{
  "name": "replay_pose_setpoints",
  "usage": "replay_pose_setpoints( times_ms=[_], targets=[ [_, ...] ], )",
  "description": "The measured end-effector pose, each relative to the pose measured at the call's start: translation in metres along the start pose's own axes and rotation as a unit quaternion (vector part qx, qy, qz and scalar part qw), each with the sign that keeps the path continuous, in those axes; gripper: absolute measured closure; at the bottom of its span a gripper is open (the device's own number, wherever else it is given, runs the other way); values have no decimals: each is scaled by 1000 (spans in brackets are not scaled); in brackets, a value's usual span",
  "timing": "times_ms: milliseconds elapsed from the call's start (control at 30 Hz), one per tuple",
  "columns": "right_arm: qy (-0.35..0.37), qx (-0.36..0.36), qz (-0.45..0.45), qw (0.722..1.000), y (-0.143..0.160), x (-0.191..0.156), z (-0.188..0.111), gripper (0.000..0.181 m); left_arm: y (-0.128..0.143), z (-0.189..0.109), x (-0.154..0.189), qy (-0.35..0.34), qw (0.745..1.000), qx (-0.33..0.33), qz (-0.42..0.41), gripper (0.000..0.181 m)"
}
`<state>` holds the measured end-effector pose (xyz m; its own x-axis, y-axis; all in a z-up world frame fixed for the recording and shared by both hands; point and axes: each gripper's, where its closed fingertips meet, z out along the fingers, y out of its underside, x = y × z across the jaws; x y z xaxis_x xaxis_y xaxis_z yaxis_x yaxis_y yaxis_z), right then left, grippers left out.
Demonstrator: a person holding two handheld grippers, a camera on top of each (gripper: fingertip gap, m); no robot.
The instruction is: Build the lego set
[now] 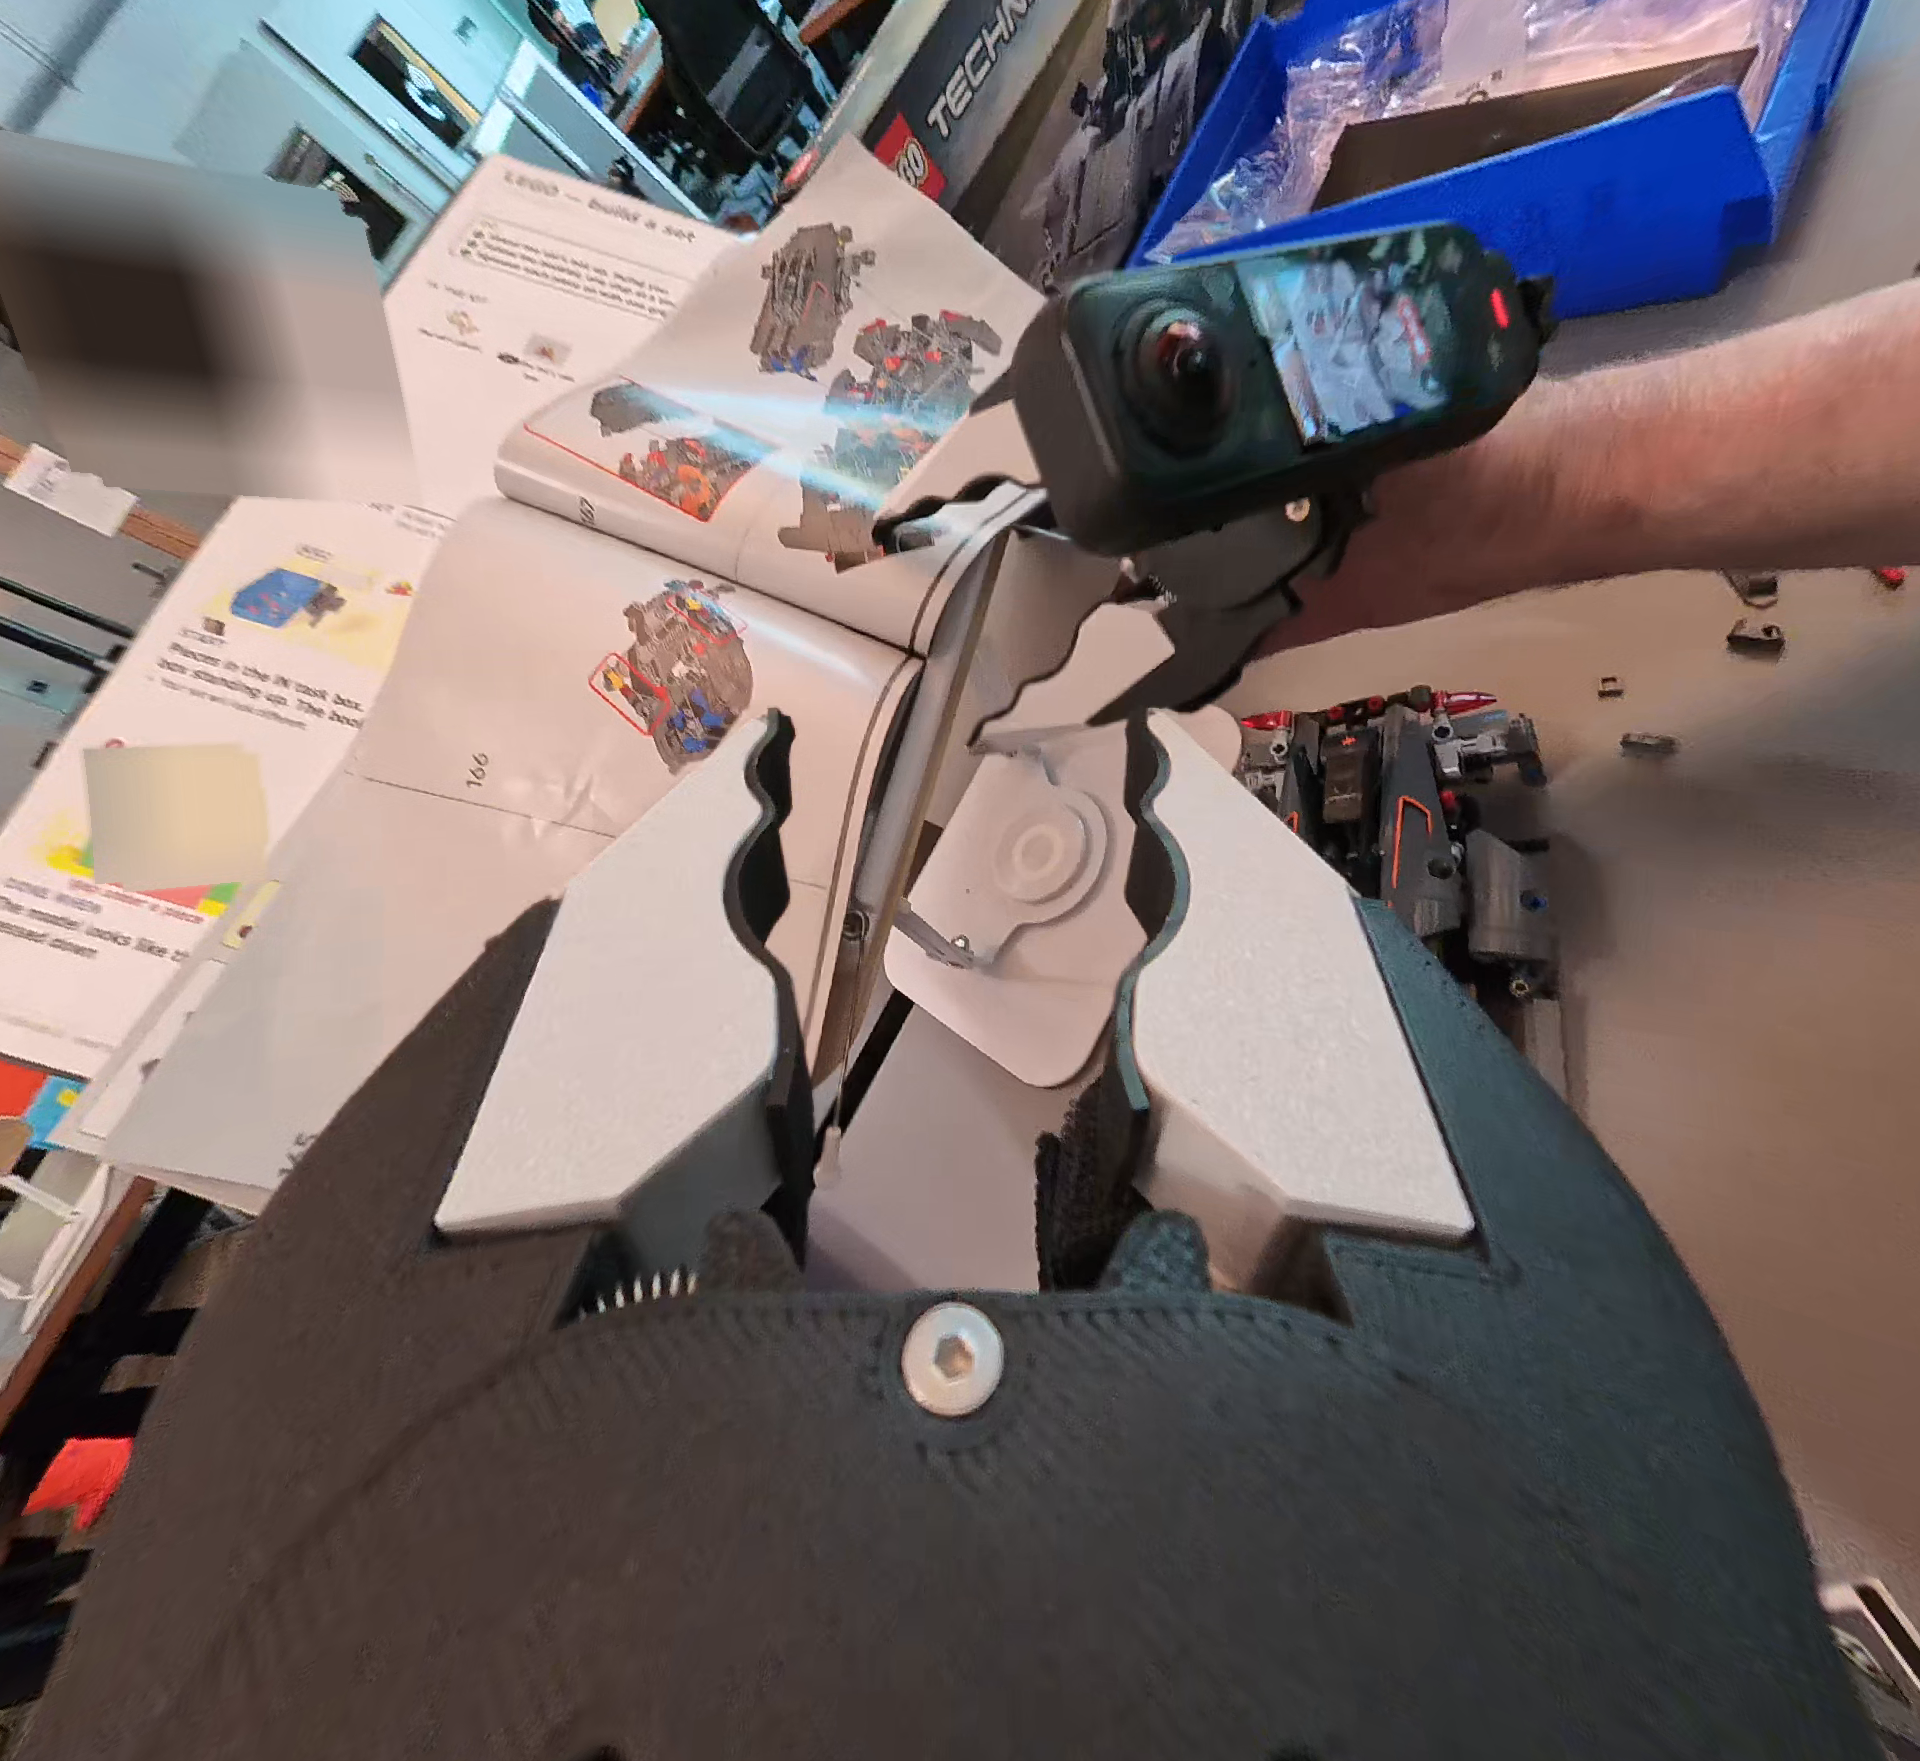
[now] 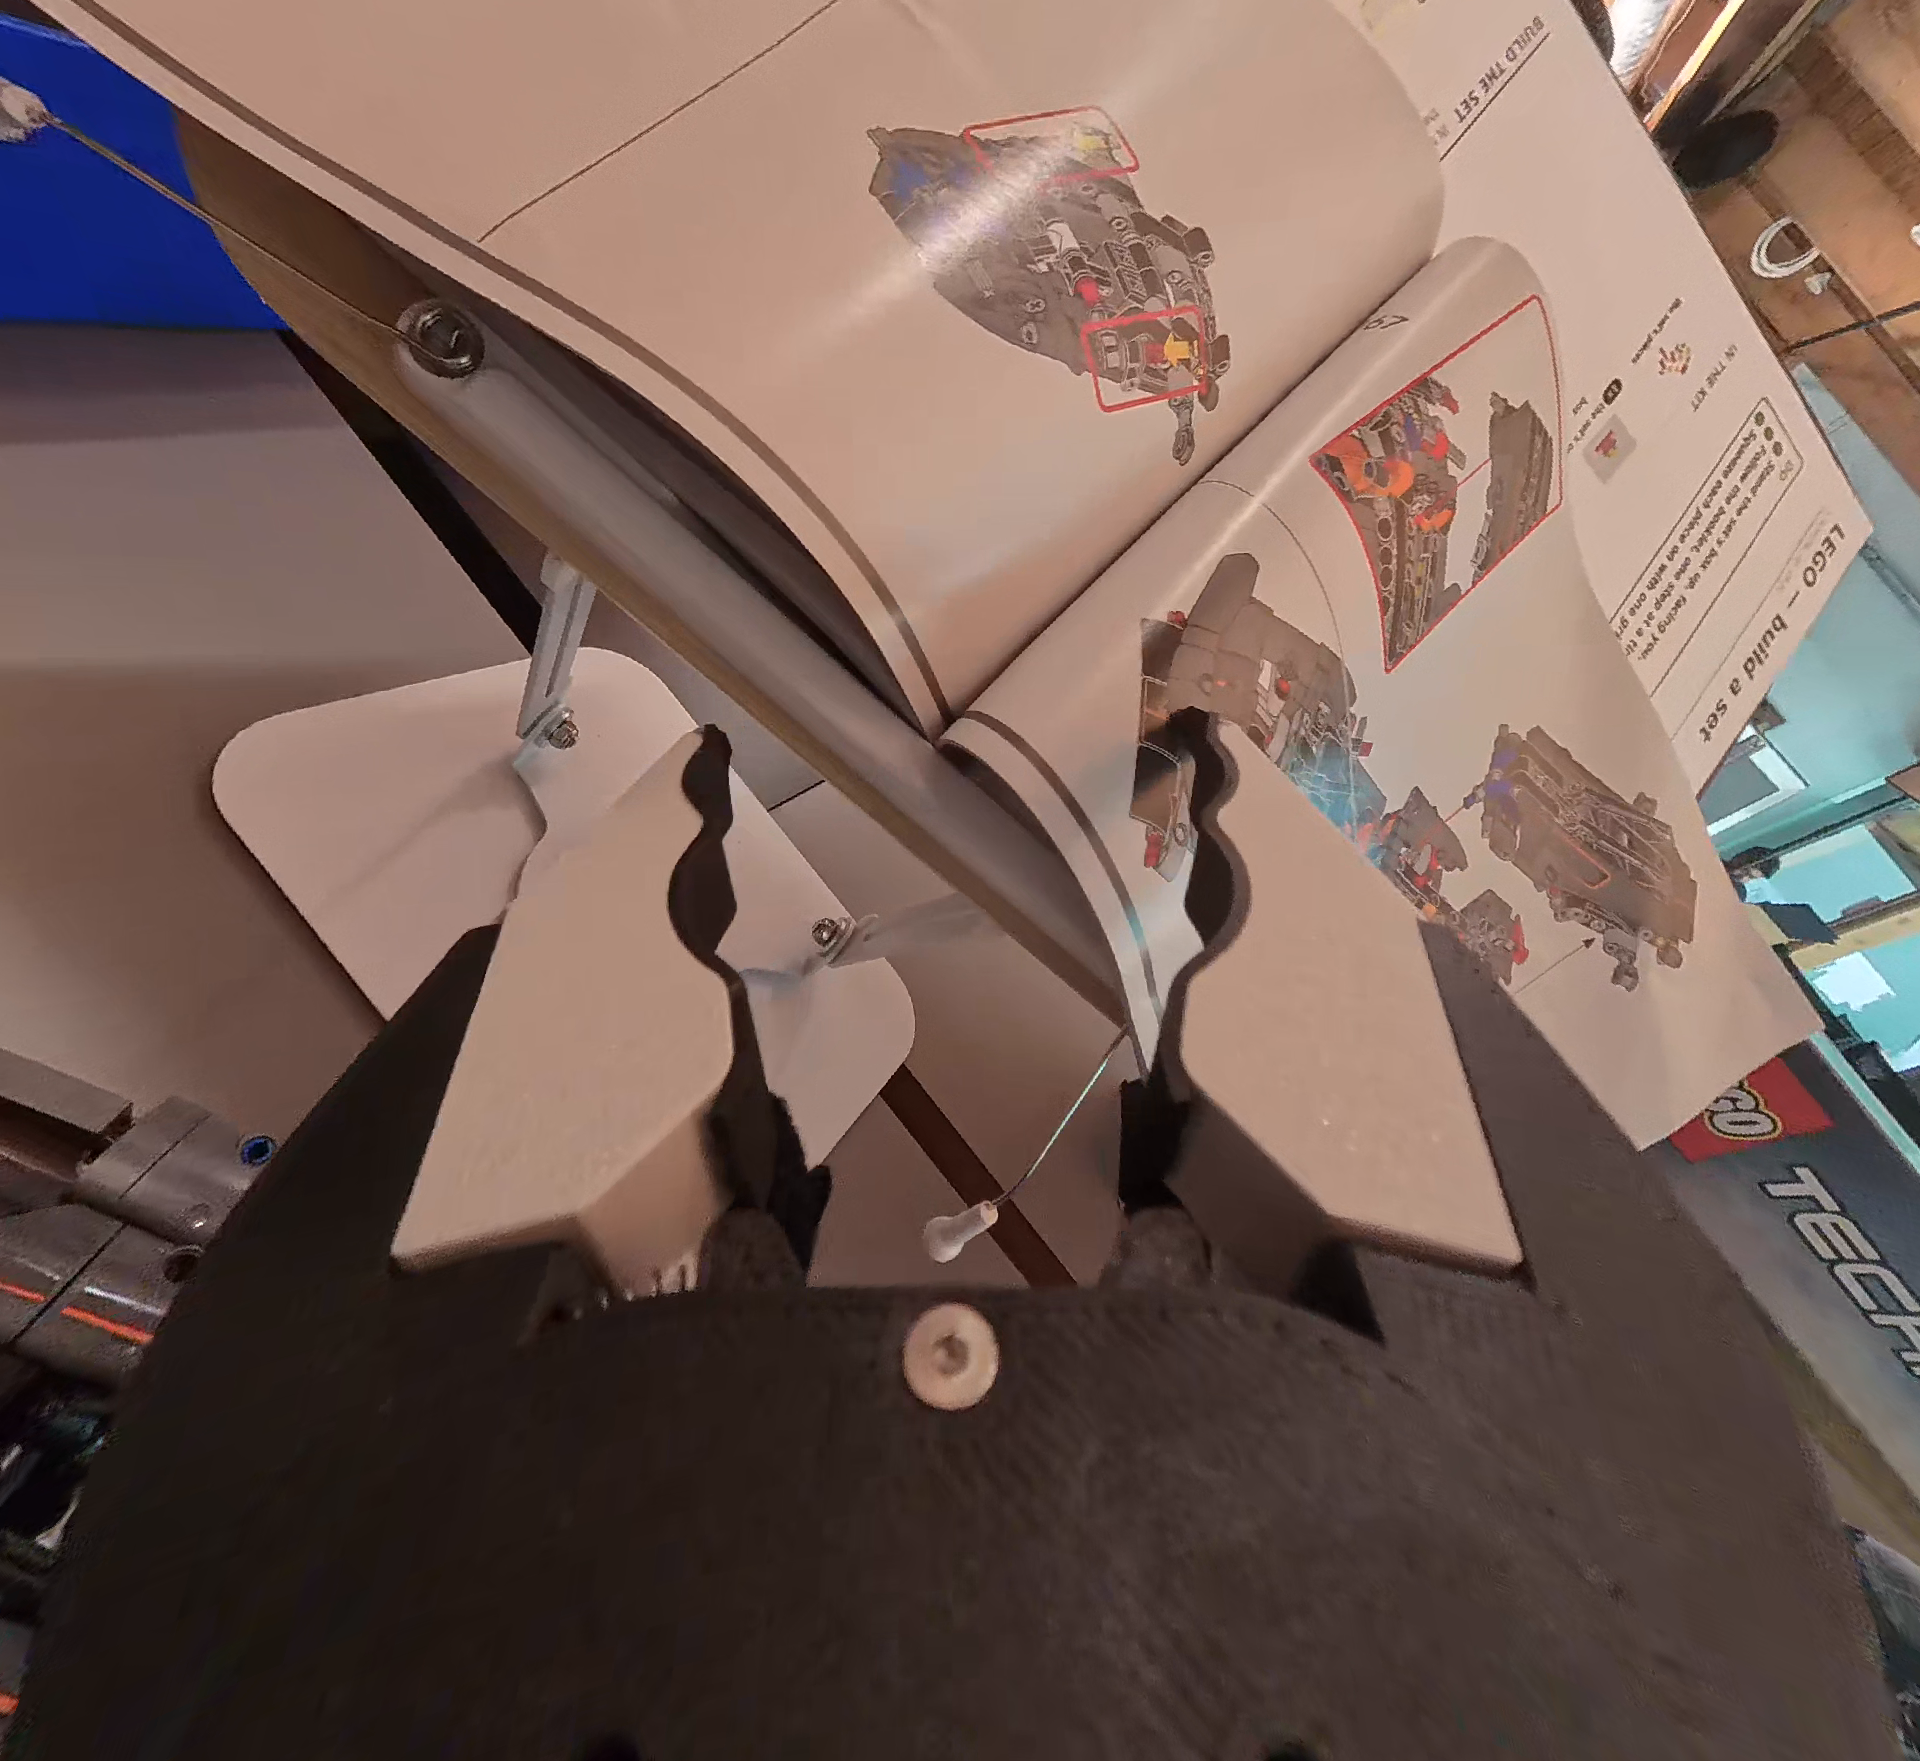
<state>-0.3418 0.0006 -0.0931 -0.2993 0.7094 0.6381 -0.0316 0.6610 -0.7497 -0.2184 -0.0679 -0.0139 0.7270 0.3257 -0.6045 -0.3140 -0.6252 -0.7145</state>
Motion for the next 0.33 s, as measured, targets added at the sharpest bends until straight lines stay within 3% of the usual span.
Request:
replay_pose_setpoints(
  times_ms=[333],
  targets=[
    [9, -10, -13, 1000, -1, -9, 4, 72, 8, -9, -8, -10, 1000, -1, -3, 118]
  ],
)
